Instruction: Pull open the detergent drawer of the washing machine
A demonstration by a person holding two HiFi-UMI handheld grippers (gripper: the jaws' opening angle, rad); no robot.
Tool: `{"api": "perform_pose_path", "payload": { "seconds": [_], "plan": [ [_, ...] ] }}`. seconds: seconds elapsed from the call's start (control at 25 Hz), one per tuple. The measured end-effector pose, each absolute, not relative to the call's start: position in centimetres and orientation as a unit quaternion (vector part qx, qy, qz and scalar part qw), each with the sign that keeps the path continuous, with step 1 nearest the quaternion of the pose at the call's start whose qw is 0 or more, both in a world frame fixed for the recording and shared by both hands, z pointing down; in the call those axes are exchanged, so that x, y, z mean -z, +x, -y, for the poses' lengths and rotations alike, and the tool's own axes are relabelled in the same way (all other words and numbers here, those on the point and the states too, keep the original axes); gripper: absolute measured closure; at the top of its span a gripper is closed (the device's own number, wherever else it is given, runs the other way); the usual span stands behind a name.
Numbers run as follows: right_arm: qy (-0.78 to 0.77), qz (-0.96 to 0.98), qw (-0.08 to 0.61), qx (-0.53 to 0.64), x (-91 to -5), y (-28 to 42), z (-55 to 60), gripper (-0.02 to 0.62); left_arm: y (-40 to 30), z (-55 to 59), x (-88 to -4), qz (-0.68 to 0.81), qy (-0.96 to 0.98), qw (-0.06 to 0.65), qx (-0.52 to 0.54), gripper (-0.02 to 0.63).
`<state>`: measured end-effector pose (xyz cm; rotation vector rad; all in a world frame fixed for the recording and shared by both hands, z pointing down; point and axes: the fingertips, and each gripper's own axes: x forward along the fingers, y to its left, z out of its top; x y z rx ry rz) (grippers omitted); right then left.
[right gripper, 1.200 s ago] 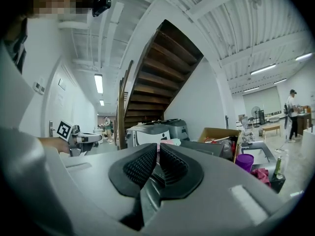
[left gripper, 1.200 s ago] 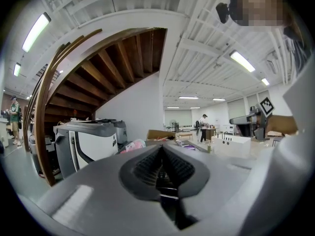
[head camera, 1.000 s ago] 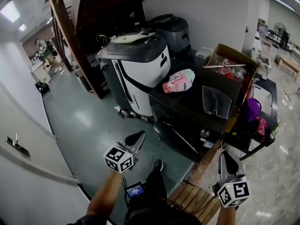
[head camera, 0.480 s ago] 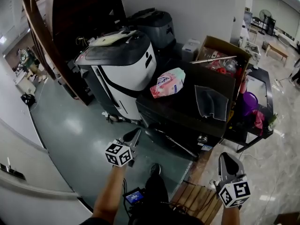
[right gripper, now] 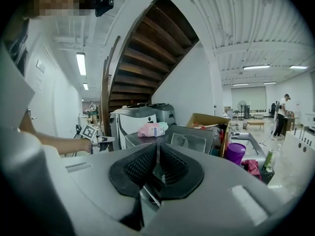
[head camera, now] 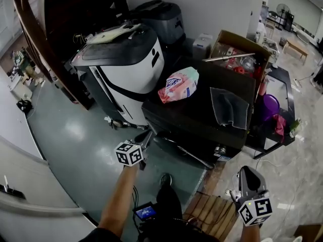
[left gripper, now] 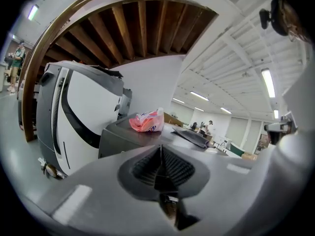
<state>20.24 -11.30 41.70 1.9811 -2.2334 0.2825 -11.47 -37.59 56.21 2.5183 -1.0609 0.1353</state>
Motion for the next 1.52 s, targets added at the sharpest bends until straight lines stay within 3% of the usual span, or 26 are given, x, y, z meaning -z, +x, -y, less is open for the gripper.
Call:
{"api": "perform_pose_path", "payload": {
  "seconds": [0.2,0.28,0.52,0.76,0.92,1.28,1.52],
  "plan": [
    [0.667,0.733,0.085,-0.108,-43.4,20.6,11.3,0.592,-11.2,40.2,-59.7,0.373,0.894,0.241,-0.052,0.534],
    [0.669,0.729,0.090,-0.114,-44.1,20.7,11.3,0.592,-11.1,41.0,-61.0,0.369,0.891,0.261,-0.046,0.474],
    [0.677,0.718,0.102,-0.127,-45.3,20.6,11.7,0.594,-10.7,43.8,-64.0,0.344,0.873,0.344,0.030,0.390],
    [0.682,0.707,0.121,-0.143,-46.7,20.8,11.6,0.594,-9.3,45.1,-66.4,0.304,0.848,0.424,0.094,0.372],
    [0.686,0.700,0.129,-0.151,-47.5,20.8,11.8,0.594,-8.8,46.3,-68.3,0.300,0.820,0.470,0.129,0.313],
    [0.686,0.696,0.136,-0.163,-49.1,20.6,12.9,0.594,-9.2,48.1,-67.8,0.224,0.759,0.540,0.285,0.258],
    [0.689,0.688,0.144,-0.177,-50.1,21.1,13.2,0.594,-9.2,49.6,-67.1,0.175,0.761,0.525,0.337,0.213]
  ]
}}
